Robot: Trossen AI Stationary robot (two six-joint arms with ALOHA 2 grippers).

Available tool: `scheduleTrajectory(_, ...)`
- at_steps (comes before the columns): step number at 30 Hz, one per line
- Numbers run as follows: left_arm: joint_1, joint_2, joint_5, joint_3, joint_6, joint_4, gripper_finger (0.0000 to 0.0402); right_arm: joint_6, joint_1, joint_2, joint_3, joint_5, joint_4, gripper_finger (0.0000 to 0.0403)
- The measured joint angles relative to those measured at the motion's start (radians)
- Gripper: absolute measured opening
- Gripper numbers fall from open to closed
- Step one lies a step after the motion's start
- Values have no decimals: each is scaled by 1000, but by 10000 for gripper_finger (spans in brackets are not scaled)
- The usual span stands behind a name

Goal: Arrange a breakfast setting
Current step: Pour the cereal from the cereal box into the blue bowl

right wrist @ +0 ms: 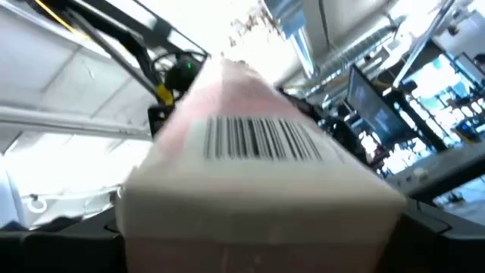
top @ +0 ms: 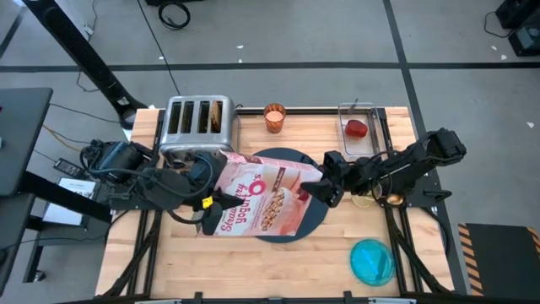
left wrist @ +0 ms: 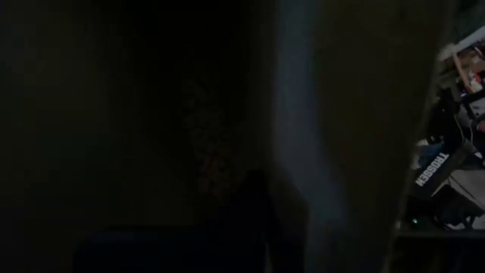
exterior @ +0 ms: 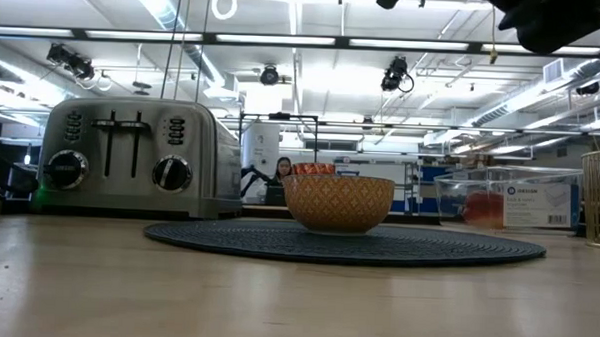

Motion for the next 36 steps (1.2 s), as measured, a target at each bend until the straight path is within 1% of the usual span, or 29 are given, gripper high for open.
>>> scheduleTrajectory(9, 21, 6, -6, -1, 25, 8, 0, -1, -6, 0, 0, -11, 0, 344)
scheduleTrajectory(11, 27, 6, -10, -1, 31, 9, 0, 6, -6, 0, 0, -18, -1, 332)
scheduleTrajectory(17, 35, 15, 0, -1, 33, 14, 1, 6, -9, 0, -1, -41, 18, 259)
scheduleTrajectory(21, 35, 14, 0, -1, 38, 18, 2, 6, -16, 0, -1, -61, 29, 225)
scheduleTrajectory(28, 35, 14, 1, -1, 53, 26, 3, 13, -21, 0, -1, -77, 32, 197)
scheduleTrajectory(33, 35, 14, 1, -1, 66, 30, 4, 12, -21, 0, -1, -83, 32, 190)
scheduleTrajectory(36, 35, 14, 0, -1, 71, 30, 15, 12, -21, 0, -1, -89, 32, 190)
